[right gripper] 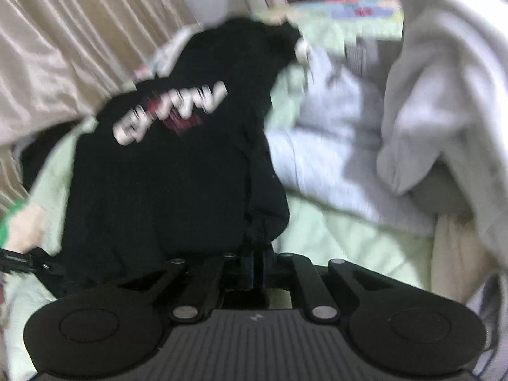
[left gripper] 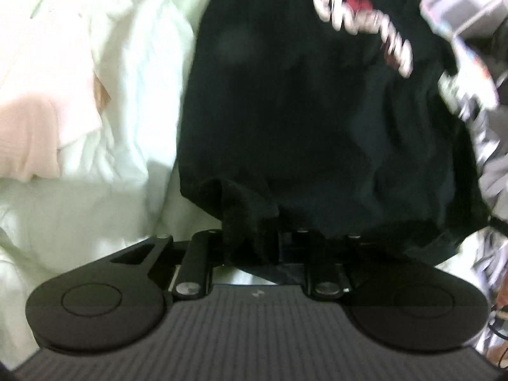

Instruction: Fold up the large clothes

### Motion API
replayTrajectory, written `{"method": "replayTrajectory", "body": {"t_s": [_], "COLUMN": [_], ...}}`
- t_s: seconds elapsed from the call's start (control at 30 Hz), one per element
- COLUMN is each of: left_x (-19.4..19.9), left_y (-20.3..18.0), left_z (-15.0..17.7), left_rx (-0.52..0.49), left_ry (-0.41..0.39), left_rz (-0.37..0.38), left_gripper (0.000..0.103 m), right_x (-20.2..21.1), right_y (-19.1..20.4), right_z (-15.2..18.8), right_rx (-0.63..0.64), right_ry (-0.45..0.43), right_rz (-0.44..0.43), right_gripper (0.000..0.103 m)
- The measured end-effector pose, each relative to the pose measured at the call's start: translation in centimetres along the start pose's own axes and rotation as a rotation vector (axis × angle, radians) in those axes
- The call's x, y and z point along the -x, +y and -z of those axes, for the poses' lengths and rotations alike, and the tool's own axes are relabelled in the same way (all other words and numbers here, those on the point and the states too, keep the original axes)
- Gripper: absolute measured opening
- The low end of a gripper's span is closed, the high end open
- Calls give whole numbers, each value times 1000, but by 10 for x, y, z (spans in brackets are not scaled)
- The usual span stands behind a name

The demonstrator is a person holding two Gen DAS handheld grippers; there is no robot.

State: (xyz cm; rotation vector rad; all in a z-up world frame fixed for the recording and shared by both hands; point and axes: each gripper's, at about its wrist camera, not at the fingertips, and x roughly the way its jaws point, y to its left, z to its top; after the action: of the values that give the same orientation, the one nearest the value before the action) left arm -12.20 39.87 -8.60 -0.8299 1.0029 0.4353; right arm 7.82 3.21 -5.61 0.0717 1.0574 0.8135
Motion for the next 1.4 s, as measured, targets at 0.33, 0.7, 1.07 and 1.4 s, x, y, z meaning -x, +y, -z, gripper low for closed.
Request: {"method": "replayTrajectory", "body": {"t_s": [0.33,0.7,1.07,1.4], "left_x": [-1,7,17,44], "left_y": [-18,-9,0,-30], "left_z": [2,-19,-31,-213], "left_rx": [-99,-44,49,41], "left_ry": [5,25,-192,-512], "left_rz": [-65,33,151,108], "left_gripper": [20,20,5,5], "right_x": [0,23,-6,-65], "right_y": [-7,17,15,20], "right_z": [-7,-54,-60,-242], "right_rx": [-51,0,-68,-116], "right_ry": [-25,-140,-75,-183], "right_rz": [-100,-209,-246,-231], "right_gripper": [5,5,5,5]}}
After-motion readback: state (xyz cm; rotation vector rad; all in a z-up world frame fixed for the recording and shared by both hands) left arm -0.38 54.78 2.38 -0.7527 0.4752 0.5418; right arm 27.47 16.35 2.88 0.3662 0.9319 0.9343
